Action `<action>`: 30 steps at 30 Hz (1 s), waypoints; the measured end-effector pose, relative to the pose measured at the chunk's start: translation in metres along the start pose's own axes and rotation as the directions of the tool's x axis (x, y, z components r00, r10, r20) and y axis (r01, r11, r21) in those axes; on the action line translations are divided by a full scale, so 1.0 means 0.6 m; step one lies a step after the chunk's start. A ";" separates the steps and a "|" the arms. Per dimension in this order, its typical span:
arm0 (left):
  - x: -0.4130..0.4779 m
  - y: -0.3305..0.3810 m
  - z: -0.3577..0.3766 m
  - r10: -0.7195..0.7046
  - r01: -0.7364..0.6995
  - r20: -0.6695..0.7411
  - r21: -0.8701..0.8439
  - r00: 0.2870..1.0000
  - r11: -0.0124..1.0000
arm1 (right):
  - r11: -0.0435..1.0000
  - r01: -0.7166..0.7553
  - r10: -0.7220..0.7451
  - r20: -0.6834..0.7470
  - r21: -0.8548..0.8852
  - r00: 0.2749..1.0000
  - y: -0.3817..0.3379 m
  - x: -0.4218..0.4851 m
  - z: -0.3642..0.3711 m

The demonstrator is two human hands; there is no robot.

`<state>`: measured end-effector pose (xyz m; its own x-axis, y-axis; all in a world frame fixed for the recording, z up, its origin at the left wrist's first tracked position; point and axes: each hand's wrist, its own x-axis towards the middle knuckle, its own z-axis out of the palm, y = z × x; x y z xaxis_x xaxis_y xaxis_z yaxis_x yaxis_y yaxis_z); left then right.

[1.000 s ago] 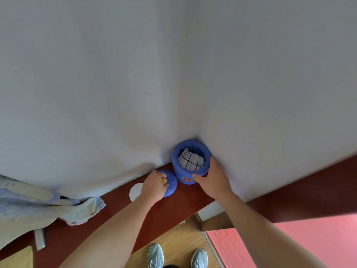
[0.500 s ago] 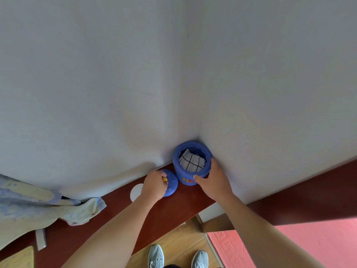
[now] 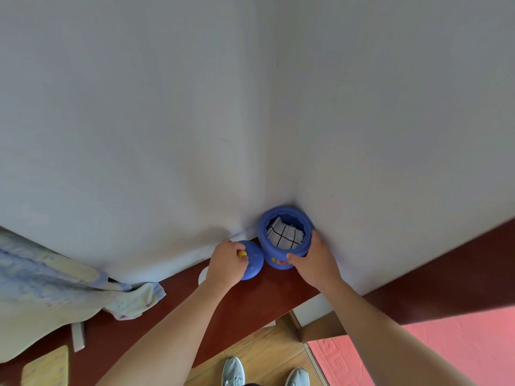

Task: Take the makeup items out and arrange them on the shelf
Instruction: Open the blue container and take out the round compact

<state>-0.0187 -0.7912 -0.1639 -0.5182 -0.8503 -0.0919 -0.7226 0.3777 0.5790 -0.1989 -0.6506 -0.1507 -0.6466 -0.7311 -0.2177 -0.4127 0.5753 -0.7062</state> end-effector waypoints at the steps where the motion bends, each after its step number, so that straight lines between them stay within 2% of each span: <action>1: -0.002 0.002 -0.006 0.004 -0.004 -0.011 -0.009 1.000 1.000 | 1.000 0.003 -0.003 0.002 0.002 1.000 -0.001 -0.001 -0.001; 14: -0.010 0.065 -0.073 0.145 -0.149 -0.121 -0.025 0.982 0.989 | 1.000 -0.010 0.010 -0.003 0.014 1.000 -0.010 -0.007 -0.004; 19: 0.016 0.118 -0.069 0.217 -0.221 -0.072 -0.068 0.974 0.973 | 0.999 0.005 -0.005 -0.004 0.047 1.000 -0.012 -0.011 -0.008; 25: 0.057 0.163 -0.041 0.246 -0.246 0.026 -0.021 0.969 0.969 | 0.997 0.032 -0.033 0.010 0.077 0.999 -0.005 -0.011 -0.010; 30: 0.078 0.179 -0.012 0.311 -0.311 0.052 -0.008 0.949 0.950 | 0.996 0.050 -0.049 -0.009 0.076 0.999 -0.010 -0.011 -0.012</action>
<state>-0.1175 -0.7930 -0.1002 -0.7406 -0.6700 0.0507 -0.5216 0.6209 0.5852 -0.1968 -0.6470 -0.1402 -0.6310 -0.7554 -0.1767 -0.3945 0.5085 -0.7653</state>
